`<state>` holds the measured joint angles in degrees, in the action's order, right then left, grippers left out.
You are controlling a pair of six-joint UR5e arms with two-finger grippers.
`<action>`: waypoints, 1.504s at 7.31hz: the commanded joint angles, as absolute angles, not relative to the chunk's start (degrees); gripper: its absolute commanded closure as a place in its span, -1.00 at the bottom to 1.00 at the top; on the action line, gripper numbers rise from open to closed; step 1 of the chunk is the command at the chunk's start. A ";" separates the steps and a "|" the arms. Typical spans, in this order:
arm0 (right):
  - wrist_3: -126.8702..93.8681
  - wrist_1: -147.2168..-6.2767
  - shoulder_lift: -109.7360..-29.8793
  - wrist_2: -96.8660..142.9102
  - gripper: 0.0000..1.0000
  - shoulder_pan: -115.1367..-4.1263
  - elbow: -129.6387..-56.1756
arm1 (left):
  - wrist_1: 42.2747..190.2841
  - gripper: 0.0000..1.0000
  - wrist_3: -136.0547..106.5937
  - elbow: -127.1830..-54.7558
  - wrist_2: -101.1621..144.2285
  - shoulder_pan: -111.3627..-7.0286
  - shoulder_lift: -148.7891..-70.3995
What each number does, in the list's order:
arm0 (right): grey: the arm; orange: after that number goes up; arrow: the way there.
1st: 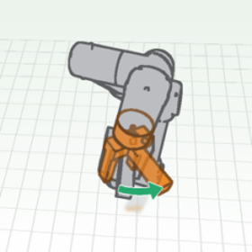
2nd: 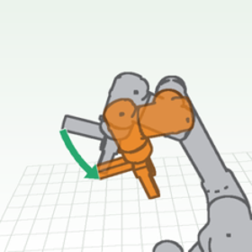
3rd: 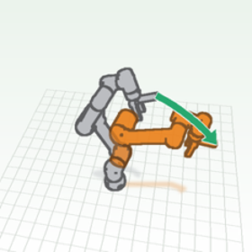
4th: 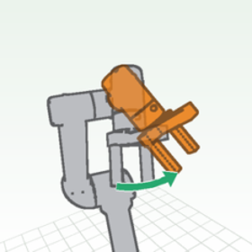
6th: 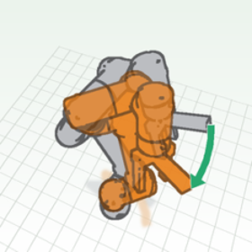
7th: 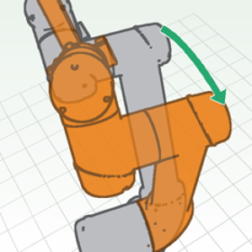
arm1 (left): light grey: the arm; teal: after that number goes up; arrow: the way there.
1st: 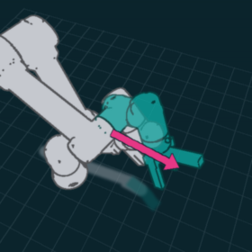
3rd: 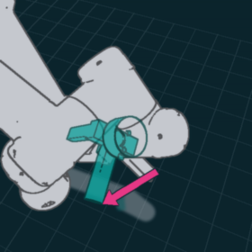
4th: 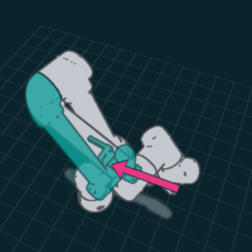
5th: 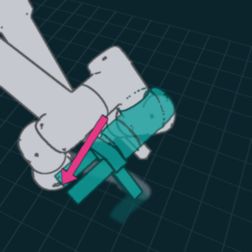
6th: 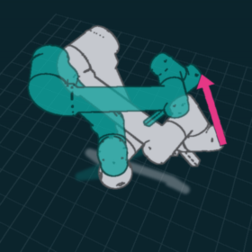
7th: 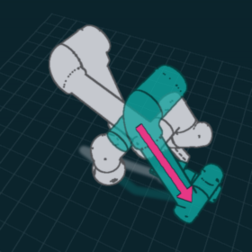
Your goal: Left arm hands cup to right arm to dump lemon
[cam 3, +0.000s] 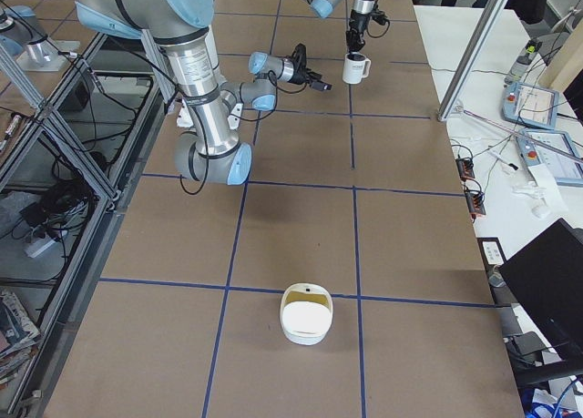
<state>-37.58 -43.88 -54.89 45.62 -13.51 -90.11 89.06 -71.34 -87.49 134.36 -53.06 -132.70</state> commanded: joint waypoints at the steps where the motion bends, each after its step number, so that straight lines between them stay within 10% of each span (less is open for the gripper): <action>1: -37.70 -44.47 -55.45 53.11 -0.99 -16.76 -91.93 | 82.59 1.00 -62.10 -96.55 134.30 -56.93 -124.82; 5: -44.82 -65.91 -58.45 82.62 -0.99 -30.72 -97.88 | 71.10 1.00 -44.69 -116.34 127.88 -57.65 -109.73; 11: -41.07 -88.85 -65.73 119.07 -1.00 -55.61 -106.25 | 88.50 1.00 -41.48 -113.92 125.86 -57.57 -92.64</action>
